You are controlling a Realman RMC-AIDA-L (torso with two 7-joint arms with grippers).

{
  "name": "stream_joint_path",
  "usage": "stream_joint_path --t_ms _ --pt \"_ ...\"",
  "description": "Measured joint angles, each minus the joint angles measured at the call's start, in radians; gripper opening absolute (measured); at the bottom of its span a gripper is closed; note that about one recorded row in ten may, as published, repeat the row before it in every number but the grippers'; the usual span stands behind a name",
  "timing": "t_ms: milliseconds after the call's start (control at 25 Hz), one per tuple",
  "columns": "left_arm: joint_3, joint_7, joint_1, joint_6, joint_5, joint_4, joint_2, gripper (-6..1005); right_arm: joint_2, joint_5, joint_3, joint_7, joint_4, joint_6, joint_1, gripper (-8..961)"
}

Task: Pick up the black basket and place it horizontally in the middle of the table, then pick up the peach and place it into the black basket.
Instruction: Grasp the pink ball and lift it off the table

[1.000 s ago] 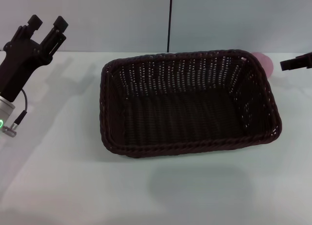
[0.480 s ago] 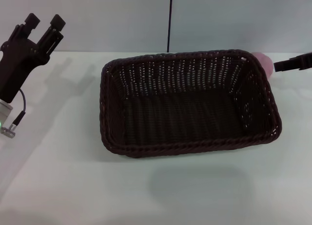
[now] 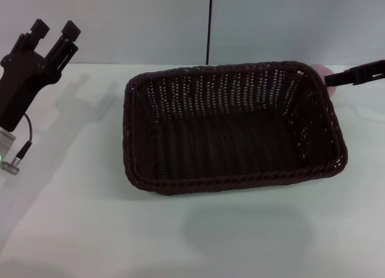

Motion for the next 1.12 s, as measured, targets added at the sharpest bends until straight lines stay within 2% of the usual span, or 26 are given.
stream_joint_path --t_ms 80,440,840,1120 --pt "-0.001 0.000 0.003 0.005 0.000 -0.004 0.001 789 0.012 0.000 -0.033 0.000 0.008 0.042 0.003 552" --pt "-0.009 0.000 0.027 0.021 -0.004 -0.008 0.003 788 0.017 -0.001 -0.059 -0.002 0.091 0.126 0.032 551" --pt "-0.010 0.000 0.030 0.025 -0.005 -0.010 0.003 787 0.025 -0.004 -0.071 -0.004 0.110 0.178 0.037 551" --pt "-0.010 0.000 0.023 0.025 -0.005 -0.010 0.002 785 0.027 -0.005 -0.070 -0.004 0.119 0.196 0.033 351"
